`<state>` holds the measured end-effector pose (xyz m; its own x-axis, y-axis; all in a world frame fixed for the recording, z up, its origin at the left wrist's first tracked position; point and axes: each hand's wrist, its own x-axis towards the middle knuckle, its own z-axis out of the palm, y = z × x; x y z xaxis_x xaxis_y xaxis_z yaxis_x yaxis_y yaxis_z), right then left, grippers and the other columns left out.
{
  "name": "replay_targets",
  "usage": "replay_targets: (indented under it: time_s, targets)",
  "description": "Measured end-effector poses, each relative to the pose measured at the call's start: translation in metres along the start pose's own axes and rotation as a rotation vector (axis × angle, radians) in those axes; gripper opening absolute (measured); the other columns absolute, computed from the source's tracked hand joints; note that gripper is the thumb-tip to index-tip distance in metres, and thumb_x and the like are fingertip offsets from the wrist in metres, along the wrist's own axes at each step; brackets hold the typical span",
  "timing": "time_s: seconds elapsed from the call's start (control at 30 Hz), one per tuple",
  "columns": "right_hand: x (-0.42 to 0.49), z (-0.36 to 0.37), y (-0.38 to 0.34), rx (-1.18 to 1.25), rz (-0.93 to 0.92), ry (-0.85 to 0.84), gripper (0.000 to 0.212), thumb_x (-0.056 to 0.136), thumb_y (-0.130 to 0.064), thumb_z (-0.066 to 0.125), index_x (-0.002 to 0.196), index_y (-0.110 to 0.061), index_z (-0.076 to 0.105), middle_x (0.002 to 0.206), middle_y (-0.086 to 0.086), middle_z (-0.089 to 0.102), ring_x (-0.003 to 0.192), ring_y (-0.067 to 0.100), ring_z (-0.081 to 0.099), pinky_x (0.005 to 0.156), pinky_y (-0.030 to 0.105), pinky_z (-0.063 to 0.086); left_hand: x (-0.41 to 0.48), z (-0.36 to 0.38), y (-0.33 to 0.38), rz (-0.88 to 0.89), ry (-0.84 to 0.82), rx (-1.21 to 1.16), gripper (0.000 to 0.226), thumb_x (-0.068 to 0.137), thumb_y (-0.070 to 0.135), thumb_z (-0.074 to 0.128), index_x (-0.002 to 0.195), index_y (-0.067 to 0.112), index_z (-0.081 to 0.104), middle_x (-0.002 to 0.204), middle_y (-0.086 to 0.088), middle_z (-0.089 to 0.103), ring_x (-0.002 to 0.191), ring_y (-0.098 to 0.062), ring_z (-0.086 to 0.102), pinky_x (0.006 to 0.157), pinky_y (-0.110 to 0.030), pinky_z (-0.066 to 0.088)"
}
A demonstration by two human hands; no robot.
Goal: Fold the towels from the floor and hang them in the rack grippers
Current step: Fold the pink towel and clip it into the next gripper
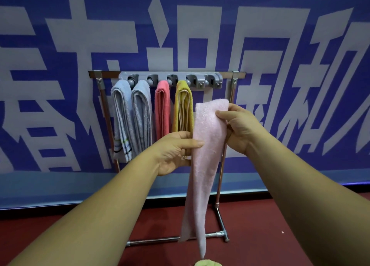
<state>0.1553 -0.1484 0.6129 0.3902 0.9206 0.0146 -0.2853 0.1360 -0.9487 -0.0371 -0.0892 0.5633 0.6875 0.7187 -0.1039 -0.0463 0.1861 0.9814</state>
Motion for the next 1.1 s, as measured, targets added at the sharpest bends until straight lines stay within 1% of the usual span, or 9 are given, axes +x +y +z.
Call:
replay_targets:
  time_s: [0.1, 0.2, 0.37, 0.5, 0.63, 0.73, 0.87, 0.97, 1.1]
  targets:
    - [0.0, 0.002, -0.006, -0.003, -0.008, 0.024, 0.026, 0.1, 0.002, 0.061, 0.12, -0.01, 0.071, 0.11, 0.015, 0.078, 0.091, 0.027, 0.079, 0.067, 0.038, 0.064, -0.001, -0.001, -0.005, -0.005, 0.02, 0.127, 0.036, 0.091, 0.004, 0.079, 0.127, 0.006, 0.071, 0.118, -0.009, 0.079, 0.106, -0.026, 0.075, 0.101, -0.048, 0.06]
    - [0.004, 0.002, -0.009, -0.009, -0.008, 0.068, 0.027, 0.099, 0.004, 0.06, 0.12, -0.009, 0.07, 0.112, 0.016, 0.076, 0.096, 0.029, 0.077, 0.067, 0.038, 0.063, -0.001, -0.001, -0.009, 0.007, 0.032, 0.182, 0.038, 0.091, 0.003, 0.079, 0.128, 0.004, 0.069, 0.124, -0.013, 0.077, 0.113, -0.03, 0.075, 0.104, -0.048, 0.059]
    - [0.012, 0.003, -0.016, 0.026, 0.045, 0.127, 0.032, 0.098, 0.002, 0.061, 0.129, -0.005, 0.066, 0.109, 0.018, 0.073, 0.087, 0.028, 0.073, 0.067, 0.039, 0.061, -0.002, 0.0, -0.012, 0.014, 0.019, 0.176, 0.022, 0.094, 0.001, 0.076, 0.113, 0.005, 0.067, 0.113, -0.015, 0.078, 0.101, -0.029, 0.077, 0.099, -0.051, 0.061]
    - [0.009, -0.004, 0.0, -0.097, 0.176, 0.031, 0.043, 0.1, -0.031, 0.069, 0.13, -0.001, 0.062, 0.105, 0.014, 0.075, 0.09, 0.027, 0.076, 0.076, 0.044, 0.062, 0.003, 0.004, -0.002, 0.031, 0.041, 0.045, 0.023, 0.099, 0.002, 0.069, 0.121, 0.006, 0.064, 0.111, -0.013, 0.078, 0.095, -0.026, 0.078, 0.078, -0.042, 0.065]
    - [0.003, -0.021, 0.036, -0.147, 0.309, -0.085, 0.047, 0.103, -0.047, 0.061, 0.125, -0.006, 0.066, 0.065, 0.001, 0.069, 0.053, 0.015, 0.068, 0.055, 0.031, 0.056, 0.016, 0.008, 0.011, 0.019, 0.16, -0.036, 0.03, 0.101, 0.006, 0.068, 0.132, 0.004, 0.065, 0.113, -0.017, 0.08, 0.094, -0.027, 0.078, 0.077, -0.038, 0.065]
    - [-0.003, -0.032, 0.063, -0.212, 0.339, -0.166, 0.055, 0.101, -0.057, 0.06, 0.126, -0.009, 0.073, 0.095, 0.009, 0.079, 0.084, 0.025, 0.077, 0.074, 0.04, 0.059, 0.025, 0.015, 0.009, -0.029, 0.261, -0.06, 0.024, 0.101, 0.001, 0.066, 0.125, 0.0, 0.066, 0.103, -0.018, 0.081, 0.084, -0.023, 0.08, 0.064, -0.032, 0.064]
    - [-0.016, -0.038, 0.083, -0.202, 0.348, -0.224, 0.042, 0.099, -0.04, 0.07, 0.123, -0.006, 0.075, 0.117, 0.015, 0.079, 0.106, 0.028, 0.077, 0.09, 0.042, 0.061, 0.028, 0.019, 0.006, -0.058, 0.284, -0.177, 0.038, 0.098, -0.01, 0.063, 0.135, -0.002, 0.062, 0.113, -0.025, 0.077, 0.097, -0.031, 0.079, 0.07, -0.036, 0.067]
    - [-0.017, -0.041, 0.095, -0.219, 0.301, -0.264, 0.028, 0.096, -0.017, 0.075, 0.118, -0.001, 0.074, 0.112, 0.017, 0.079, 0.096, 0.026, 0.077, 0.082, 0.037, 0.061, 0.022, 0.014, 0.008, -0.051, 0.259, -0.165, 0.057, 0.095, -0.015, 0.063, 0.143, 0.016, 0.06, 0.118, -0.019, 0.076, 0.106, -0.034, 0.077, 0.084, -0.045, 0.067]
    - [-0.01, -0.041, 0.097, -0.173, 0.254, -0.271, 0.026, 0.096, -0.008, 0.073, 0.119, 0.002, 0.074, 0.118, 0.022, 0.076, 0.111, 0.036, 0.073, 0.105, 0.051, 0.055, 0.014, 0.003, 0.011, -0.099, 0.151, -0.003, 0.084, 0.096, -0.012, 0.062, 0.158, 0.044, 0.045, 0.131, -0.019, 0.073, 0.11, -0.04, 0.076, 0.097, -0.065, 0.059]
